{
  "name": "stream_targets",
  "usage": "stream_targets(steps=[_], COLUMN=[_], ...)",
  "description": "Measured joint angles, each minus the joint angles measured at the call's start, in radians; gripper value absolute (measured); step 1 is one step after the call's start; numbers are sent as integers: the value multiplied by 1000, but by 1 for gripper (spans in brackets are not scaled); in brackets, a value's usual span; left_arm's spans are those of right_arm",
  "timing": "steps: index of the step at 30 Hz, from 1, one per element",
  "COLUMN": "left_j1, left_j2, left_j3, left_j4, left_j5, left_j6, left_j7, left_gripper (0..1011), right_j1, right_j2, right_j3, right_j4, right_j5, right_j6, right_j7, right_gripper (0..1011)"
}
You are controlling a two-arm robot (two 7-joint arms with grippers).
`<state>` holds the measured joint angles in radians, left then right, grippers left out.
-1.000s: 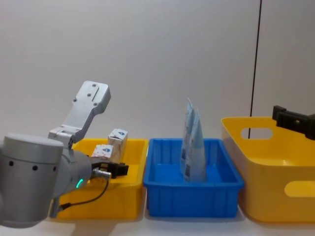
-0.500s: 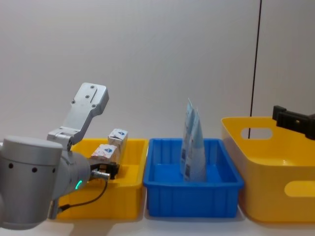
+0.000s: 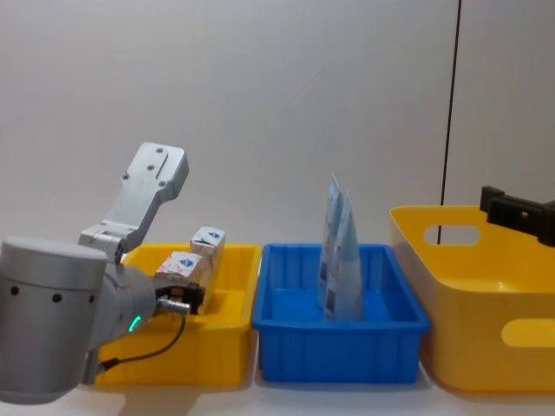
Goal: Bimanual collaborative sorting of washing and personal care products
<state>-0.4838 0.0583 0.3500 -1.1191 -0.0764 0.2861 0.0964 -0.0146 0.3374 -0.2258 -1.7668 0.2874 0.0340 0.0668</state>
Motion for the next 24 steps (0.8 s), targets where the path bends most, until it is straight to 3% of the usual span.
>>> stream_targets(steps=[7, 12, 24], left_j1=[12, 26, 53], left_j2=[14, 41, 130], left_j3=[1, 8, 24], left_j4=[-45, -115, -286], left_j5=[19, 38, 54], left_j6=[5, 18, 44], left_j7=[5, -2, -102], left_gripper=[425, 425, 425], right_j1=[0, 0, 0], right_j2=[0, 0, 0], right_j3=[0, 0, 0], right_j4=[0, 0, 0], right_j5=[0, 0, 0], right_j6=[0, 0, 0], right_j7=[0, 0, 0], right_gripper=[1002, 1002, 1002])
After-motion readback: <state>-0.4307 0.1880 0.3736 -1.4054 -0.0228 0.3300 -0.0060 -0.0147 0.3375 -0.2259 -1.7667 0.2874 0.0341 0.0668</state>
